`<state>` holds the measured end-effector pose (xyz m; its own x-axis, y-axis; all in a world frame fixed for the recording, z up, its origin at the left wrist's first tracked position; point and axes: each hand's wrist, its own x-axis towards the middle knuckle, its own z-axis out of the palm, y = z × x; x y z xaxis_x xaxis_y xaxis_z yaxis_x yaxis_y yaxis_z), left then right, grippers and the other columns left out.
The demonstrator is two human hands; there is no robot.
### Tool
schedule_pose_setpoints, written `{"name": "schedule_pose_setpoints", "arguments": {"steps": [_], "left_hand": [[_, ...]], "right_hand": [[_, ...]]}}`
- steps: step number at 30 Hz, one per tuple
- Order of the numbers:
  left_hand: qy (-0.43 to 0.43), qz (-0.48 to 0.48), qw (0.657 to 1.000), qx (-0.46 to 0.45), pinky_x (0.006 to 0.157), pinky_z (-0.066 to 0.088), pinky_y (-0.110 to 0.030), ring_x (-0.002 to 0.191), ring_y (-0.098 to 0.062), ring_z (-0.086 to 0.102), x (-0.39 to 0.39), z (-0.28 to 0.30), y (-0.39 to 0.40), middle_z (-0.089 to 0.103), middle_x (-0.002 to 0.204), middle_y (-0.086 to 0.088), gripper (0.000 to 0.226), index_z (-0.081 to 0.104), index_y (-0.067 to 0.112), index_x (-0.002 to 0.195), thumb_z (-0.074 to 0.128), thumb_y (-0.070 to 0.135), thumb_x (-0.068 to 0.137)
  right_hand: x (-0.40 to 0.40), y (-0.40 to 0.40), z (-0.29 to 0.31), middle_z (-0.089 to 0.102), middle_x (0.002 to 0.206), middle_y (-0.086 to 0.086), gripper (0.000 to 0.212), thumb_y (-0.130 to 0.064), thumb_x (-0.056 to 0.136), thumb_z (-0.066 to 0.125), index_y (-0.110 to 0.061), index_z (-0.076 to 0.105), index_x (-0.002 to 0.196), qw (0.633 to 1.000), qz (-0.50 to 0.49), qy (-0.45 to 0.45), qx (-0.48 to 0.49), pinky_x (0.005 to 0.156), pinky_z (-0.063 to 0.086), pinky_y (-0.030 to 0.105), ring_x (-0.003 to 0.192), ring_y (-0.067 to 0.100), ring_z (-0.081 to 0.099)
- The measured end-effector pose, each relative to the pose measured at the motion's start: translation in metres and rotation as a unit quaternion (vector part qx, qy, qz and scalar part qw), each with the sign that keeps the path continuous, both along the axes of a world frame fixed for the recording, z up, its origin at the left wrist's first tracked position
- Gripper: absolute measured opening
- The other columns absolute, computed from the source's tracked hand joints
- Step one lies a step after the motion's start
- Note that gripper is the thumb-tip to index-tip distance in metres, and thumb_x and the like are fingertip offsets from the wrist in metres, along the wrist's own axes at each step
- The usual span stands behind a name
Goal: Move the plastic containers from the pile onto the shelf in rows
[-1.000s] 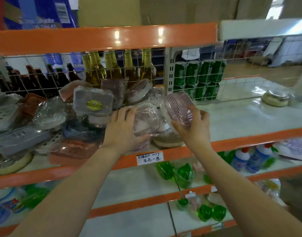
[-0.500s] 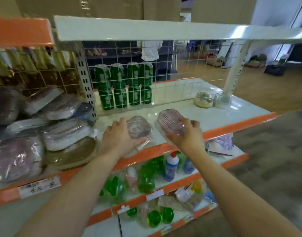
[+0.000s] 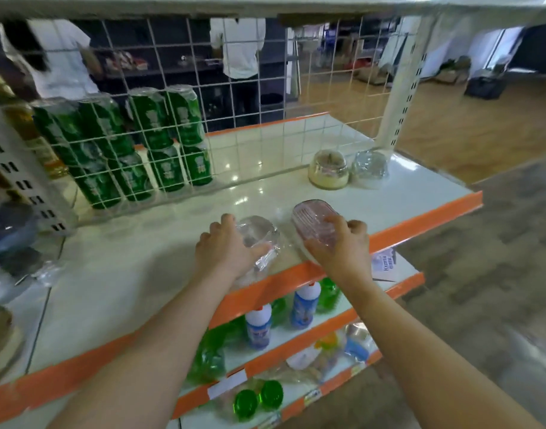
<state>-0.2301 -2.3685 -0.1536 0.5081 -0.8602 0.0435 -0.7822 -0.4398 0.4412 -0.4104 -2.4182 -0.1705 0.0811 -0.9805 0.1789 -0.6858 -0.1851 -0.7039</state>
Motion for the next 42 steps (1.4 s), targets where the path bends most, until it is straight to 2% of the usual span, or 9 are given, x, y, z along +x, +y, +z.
{"name": "schedule_pose_setpoints", "arguments": {"steps": [7, 11, 14, 19, 23, 27, 32, 37, 42], "left_hand": [[0.085, 0.02, 0.992, -0.088, 0.093, 0.038, -0.036, 0.116, -0.035, 0.046, -0.003, -0.022, -0.09, 0.042, 0.128, -0.016, 0.071, 0.043, 0.007, 0.125, 0.075, 0.045, 0.074], [0.094, 0.038, 0.991, -0.092, 0.099, 0.031, -0.034, 0.122, -0.034, 0.04, 0.002, -0.028, -0.145, 0.047, 0.128, -0.018, 0.059, 0.048, 0.007, 0.122, 0.066, 0.047, 0.082], [0.115, 0.046, 0.987, -0.098, 0.104, 0.027, -0.033, 0.126, -0.033, 0.039, 0.01, -0.024, -0.172, 0.05, 0.13, -0.02, 0.05, 0.05, 0.005, 0.126, 0.056, 0.04, 0.091], [0.222, 0.025, 0.97, -0.093, 0.108, 0.031, -0.033, 0.131, -0.028, 0.039, 0.019, -0.014, -0.185, 0.045, 0.139, -0.014, 0.052, 0.05, 0.011, 0.132, 0.06, 0.039, 0.089], [0.17, 0.018, 0.981, -0.087, 0.11, 0.027, -0.031, 0.133, -0.027, 0.036, 0.009, -0.008, -0.165, 0.046, 0.139, -0.011, 0.076, 0.05, 0.017, 0.132, 0.046, 0.058, 0.068], [0.134, -0.004, 0.981, -0.143, 0.107, 0.029, -0.031, 0.128, -0.027, 0.041, -0.003, 0.0, -0.128, 0.048, 0.134, -0.013, 0.052, 0.055, 0.01, 0.126, 0.058, 0.04, 0.083], [0.122, -0.021, 0.975, -0.182, 0.095, 0.039, -0.029, 0.113, -0.027, 0.051, -0.011, 0.002, -0.054, 0.051, 0.123, -0.014, 0.03, 0.058, 0.009, 0.118, 0.057, 0.012, 0.089], [0.101, -0.007, 0.975, -0.196, 0.081, 0.036, -0.02, 0.103, -0.021, 0.057, -0.007, 0.004, 0.032, 0.054, 0.118, -0.01, 0.028, 0.058, 0.008, 0.118, 0.055, 0.01, 0.09], [0.072, 0.043, 0.975, -0.204, 0.082, 0.04, -0.022, 0.098, -0.014, 0.055, 0.027, 0.012, 0.117, 0.053, 0.117, -0.005, 0.027, 0.056, 0.013, 0.119, 0.054, 0.015, 0.092]], "right_hand": [[-0.001, -0.085, -0.013, 0.03, 0.144, 0.014, 0.064, -0.04, 0.083, 0.066, -0.023, 0.041, 0.139, 0.997, 0.016, 0.068, 0.042, 0.103, 0.033, 0.037, 0.128, 0.035, 0.033], [0.021, -0.126, -0.012, 0.006, 0.156, 0.015, 0.083, -0.05, 0.082, 0.064, -0.025, 0.023, 0.149, 0.99, 0.064, 0.106, 0.072, 0.111, 0.025, 0.036, 0.138, 0.034, 0.022], [0.032, -0.149, -0.01, -0.009, 0.158, 0.013, 0.086, -0.05, 0.085, 0.061, -0.027, 0.012, 0.151, 0.984, 0.092, 0.111, 0.101, 0.113, 0.022, 0.037, 0.143, 0.033, 0.015], [0.034, -0.163, -0.008, -0.006, 0.159, 0.01, 0.081, -0.043, 0.085, 0.064, -0.03, 0.017, 0.15, 0.984, 0.107, 0.087, 0.11, 0.113, 0.022, 0.036, 0.142, 0.035, 0.018], [0.027, -0.149, -0.001, -0.004, 0.158, 0.015, 0.078, -0.04, 0.088, 0.061, -0.03, 0.016, 0.15, 0.986, 0.088, 0.096, 0.102, 0.114, 0.017, 0.038, 0.143, 0.036, 0.011], [0.018, -0.117, 0.012, 0.012, 0.152, 0.019, 0.068, -0.032, 0.092, 0.057, -0.021, 0.021, 0.148, 0.987, 0.088, 0.104, 0.088, 0.108, 0.025, 0.039, 0.136, 0.039, 0.023], [0.017, -0.055, 0.019, 0.039, 0.137, 0.017, 0.052, -0.025, 0.091, 0.055, -0.016, 0.037, 0.14, 0.987, 0.104, 0.095, 0.072, 0.098, 0.035, 0.036, 0.125, 0.036, 0.039], [0.028, 0.014, 0.021, 0.045, 0.132, 0.015, 0.046, -0.02, 0.091, 0.054, -0.014, 0.043, 0.135, 0.984, 0.151, 0.079, 0.05, 0.097, 0.039, 0.038, 0.117, 0.036, 0.048], [0.071, 0.075, 0.031, 0.045, 0.132, 0.013, 0.044, -0.018, 0.092, 0.052, -0.015, 0.044, 0.135, 0.972, 0.219, 0.068, 0.045, 0.095, 0.041, 0.035, 0.12, 0.03, 0.047]]}}
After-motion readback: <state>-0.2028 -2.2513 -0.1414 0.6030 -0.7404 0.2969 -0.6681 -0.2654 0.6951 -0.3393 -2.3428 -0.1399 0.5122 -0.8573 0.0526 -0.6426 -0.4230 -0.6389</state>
